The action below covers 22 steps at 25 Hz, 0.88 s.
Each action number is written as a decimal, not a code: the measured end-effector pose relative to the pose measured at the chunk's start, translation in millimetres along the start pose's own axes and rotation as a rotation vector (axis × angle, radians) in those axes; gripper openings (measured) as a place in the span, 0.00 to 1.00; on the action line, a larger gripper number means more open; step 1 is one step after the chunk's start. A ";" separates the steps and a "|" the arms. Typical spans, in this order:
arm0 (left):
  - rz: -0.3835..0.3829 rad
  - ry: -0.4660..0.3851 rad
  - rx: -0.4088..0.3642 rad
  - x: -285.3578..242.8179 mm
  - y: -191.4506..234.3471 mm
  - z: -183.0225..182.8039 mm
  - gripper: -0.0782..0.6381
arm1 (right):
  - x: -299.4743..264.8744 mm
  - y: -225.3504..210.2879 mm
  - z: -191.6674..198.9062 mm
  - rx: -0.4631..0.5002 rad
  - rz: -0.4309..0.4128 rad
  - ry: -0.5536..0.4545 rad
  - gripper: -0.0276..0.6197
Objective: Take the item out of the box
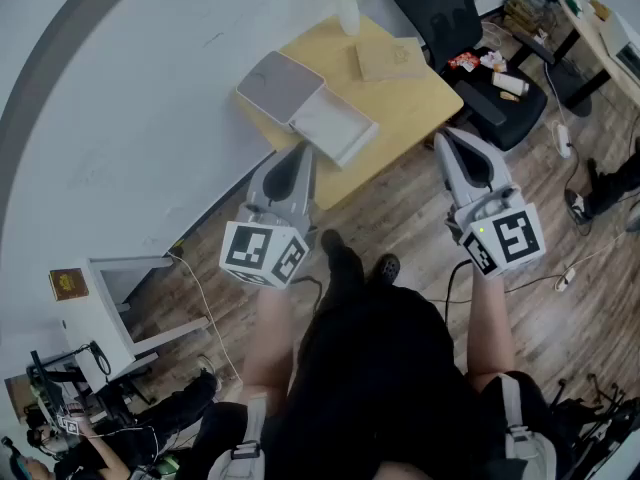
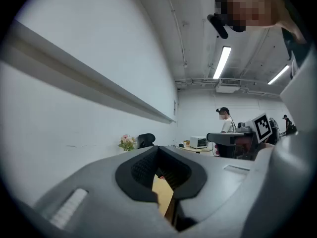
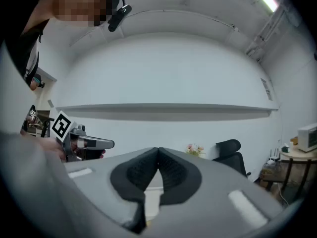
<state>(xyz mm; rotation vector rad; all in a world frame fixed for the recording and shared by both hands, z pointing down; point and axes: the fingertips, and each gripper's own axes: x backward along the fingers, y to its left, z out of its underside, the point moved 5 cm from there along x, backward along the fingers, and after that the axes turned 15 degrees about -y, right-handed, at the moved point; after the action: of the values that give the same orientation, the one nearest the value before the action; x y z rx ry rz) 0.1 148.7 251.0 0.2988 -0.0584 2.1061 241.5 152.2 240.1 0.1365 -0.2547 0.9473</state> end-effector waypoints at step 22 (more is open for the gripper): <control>-0.036 0.065 0.006 4.0 -10.4 27.6 0.11 | 19.2 -10.7 18.6 -0.093 -0.001 0.000 0.05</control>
<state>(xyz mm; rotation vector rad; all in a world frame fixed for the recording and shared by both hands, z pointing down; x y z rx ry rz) 12.0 153.1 277.8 0.2329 -0.0077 2.0794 258.0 156.9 263.2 0.0517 -0.2982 0.9329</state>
